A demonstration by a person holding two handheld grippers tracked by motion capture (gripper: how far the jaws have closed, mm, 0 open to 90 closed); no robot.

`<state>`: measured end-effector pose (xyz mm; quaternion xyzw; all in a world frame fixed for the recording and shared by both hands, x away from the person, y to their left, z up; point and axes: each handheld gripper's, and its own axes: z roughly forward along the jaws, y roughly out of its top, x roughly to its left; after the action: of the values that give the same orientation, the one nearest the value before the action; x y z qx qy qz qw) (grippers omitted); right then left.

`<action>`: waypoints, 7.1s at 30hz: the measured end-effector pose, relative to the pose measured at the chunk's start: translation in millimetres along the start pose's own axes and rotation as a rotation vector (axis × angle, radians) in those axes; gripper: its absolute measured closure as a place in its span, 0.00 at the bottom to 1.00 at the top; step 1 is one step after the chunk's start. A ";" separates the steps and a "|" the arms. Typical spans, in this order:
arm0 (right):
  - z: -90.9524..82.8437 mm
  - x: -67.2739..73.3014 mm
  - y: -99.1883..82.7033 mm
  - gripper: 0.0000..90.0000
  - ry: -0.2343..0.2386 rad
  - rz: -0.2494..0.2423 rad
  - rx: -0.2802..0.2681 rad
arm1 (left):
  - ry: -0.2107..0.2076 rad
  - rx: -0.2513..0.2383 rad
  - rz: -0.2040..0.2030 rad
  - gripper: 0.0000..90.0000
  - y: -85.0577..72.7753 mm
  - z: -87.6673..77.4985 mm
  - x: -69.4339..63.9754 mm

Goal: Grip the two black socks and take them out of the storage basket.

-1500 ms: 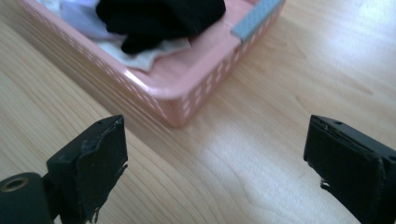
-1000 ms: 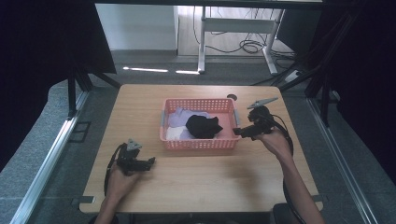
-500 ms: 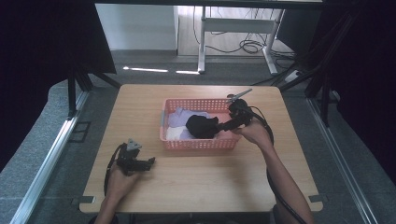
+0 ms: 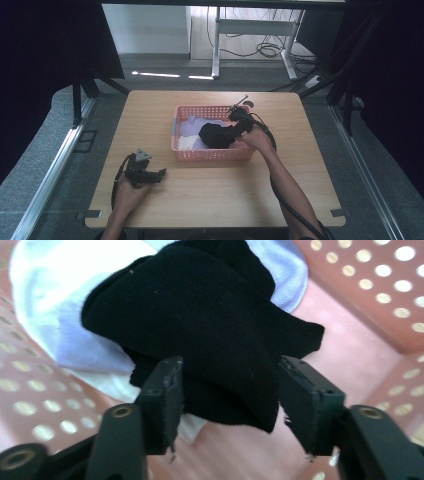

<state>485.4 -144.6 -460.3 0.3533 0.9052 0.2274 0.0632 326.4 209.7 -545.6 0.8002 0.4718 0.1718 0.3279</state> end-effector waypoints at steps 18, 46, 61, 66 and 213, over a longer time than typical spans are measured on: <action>-30.3 4.4 16.5 0.97 0.046 -0.069 -0.027 | 0.001 0.002 0.001 0.14 0.1 -0.1 0.0; -137.9 7.6 59.9 0.97 -0.029 -0.088 -0.183 | 0.000 0.002 0.002 0.14 0.2 0.0 0.1; -185.7 -15.1 45.9 0.97 -0.099 -0.036 -0.221 | 0.001 0.006 0.003 0.14 0.2 -0.2 -0.1; -200.1 -28.4 32.0 0.97 -0.134 -0.009 -0.234 | 0.001 0.005 0.002 0.14 0.2 -0.2 -0.1; -28.6 19.1 51.2 0.91 -0.004 -0.095 -0.042 | 0.000 0.003 0.002 0.14 0.1 -0.1 0.0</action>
<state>494.6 -109.2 -410.5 0.3090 0.9159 0.2424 0.0830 326.3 209.7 -545.4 0.8011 0.4715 0.1713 0.3265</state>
